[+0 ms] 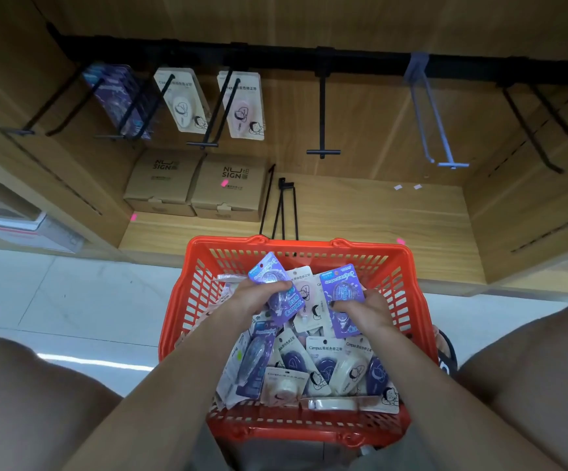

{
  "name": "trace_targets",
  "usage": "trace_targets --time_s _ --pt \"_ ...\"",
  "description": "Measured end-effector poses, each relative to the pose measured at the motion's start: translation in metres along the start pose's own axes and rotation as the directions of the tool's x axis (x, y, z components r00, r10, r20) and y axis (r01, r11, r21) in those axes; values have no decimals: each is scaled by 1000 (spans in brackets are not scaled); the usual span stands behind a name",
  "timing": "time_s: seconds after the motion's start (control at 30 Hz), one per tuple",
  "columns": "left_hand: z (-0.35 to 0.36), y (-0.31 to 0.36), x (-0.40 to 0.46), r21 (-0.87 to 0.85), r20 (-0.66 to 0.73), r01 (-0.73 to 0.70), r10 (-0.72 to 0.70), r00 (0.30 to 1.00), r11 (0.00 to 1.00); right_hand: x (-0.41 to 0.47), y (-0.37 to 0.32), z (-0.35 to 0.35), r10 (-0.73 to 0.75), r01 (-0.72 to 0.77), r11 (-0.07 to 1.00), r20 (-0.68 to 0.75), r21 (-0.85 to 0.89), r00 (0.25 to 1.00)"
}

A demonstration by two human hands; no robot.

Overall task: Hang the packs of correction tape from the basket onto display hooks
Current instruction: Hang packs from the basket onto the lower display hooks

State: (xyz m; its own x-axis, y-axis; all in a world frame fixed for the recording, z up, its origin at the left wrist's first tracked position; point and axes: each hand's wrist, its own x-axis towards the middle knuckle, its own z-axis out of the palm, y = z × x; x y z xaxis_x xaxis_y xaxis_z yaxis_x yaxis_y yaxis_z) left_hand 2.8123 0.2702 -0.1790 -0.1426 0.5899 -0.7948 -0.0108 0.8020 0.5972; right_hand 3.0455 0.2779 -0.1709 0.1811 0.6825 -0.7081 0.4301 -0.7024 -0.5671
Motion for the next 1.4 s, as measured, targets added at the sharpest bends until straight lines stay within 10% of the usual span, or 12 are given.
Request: trace_targets --time_s 1.4 --pt "27 21 -54 60 30 -174 173 985 983 -34 -7 -17 -68 13 920 128 391 989"
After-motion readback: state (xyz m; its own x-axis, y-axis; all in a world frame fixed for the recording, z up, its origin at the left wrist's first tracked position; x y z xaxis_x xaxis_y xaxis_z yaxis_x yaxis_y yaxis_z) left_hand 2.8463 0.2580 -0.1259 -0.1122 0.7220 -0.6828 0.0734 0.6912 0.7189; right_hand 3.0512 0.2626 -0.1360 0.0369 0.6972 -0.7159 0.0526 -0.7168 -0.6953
